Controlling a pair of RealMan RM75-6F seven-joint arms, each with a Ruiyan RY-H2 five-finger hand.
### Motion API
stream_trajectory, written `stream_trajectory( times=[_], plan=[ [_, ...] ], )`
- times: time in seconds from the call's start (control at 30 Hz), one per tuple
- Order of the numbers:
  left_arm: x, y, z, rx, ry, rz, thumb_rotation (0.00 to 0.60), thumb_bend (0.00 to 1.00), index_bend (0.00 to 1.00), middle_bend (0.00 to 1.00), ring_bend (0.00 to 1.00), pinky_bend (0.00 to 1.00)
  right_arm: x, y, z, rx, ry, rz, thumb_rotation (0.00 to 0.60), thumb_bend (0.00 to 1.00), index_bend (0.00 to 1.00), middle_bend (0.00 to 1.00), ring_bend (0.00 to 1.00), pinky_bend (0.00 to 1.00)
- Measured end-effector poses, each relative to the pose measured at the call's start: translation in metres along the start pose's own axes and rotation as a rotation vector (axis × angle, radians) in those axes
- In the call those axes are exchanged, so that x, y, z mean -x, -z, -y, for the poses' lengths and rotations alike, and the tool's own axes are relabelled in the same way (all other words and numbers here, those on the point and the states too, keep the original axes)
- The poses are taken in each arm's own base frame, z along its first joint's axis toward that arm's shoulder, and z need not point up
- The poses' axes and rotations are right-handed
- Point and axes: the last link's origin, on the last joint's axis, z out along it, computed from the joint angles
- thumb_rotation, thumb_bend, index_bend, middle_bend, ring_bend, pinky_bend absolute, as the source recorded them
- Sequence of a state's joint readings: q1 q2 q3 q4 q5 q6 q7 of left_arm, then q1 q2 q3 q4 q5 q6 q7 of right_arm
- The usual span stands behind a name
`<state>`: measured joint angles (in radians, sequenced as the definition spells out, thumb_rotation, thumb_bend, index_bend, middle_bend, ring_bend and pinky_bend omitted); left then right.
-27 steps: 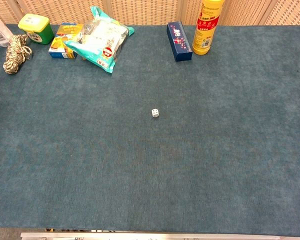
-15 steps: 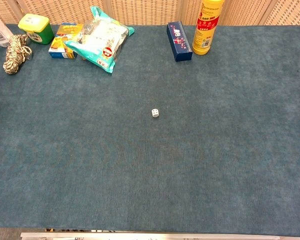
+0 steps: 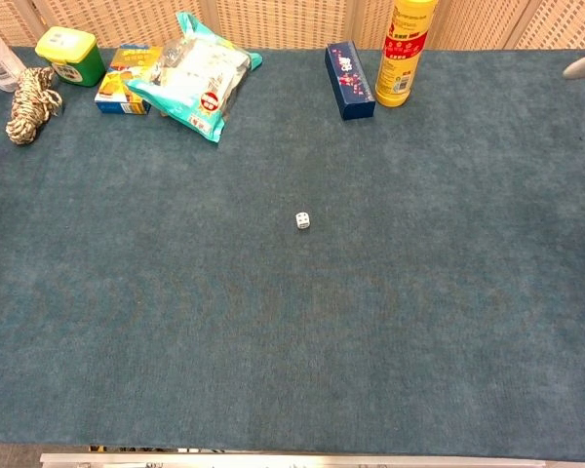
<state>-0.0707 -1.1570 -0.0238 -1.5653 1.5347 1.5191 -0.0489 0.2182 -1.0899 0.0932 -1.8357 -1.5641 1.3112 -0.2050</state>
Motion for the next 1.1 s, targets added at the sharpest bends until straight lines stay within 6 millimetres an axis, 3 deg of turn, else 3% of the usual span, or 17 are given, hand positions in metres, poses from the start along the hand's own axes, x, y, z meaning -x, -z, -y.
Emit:
stream_trajectory(
  times=[0.27,0.4,0.6,0.8,1.1],
  plan=[
    [-0.002,0.004,0.0,0.005,0.001,0.0,0.6,0.15,0.13,0.18,0.1,0.0,0.008,-0.04,0.049,-0.204,0.066,0.121,0.6,0.99,0.25,0.9,0.98,0.93],
    [-0.002,0.005,0.0,0.007,-0.001,0.004,0.6,0.15,0.13,0.18,0.1,0.0,0.016,-0.057,0.072,-0.278,0.094,0.197,0.6,1.0,0.25,1.0,1.0,1.0],
    [-0.003,0.005,0.001,0.01,0.003,0.002,0.6,0.15,0.13,0.18,0.1,0.0,0.027,-0.08,0.102,-0.352,0.108,0.304,0.59,1.0,0.25,1.0,1.0,1.0],
    [-0.005,0.006,0.001,0.014,0.006,-0.001,0.6,0.15,0.13,0.18,0.1,0.0,0.037,-0.095,0.123,-0.39,0.126,0.383,0.485,1.0,0.25,1.0,1.0,1.0],
    [-0.004,0.006,0.001,0.016,0.006,0.003,0.6,0.15,0.13,0.18,0.1,0.0,0.06,-0.109,0.151,-0.431,0.158,0.481,0.483,1.0,0.25,1.0,1.0,1.0]
  ],
)
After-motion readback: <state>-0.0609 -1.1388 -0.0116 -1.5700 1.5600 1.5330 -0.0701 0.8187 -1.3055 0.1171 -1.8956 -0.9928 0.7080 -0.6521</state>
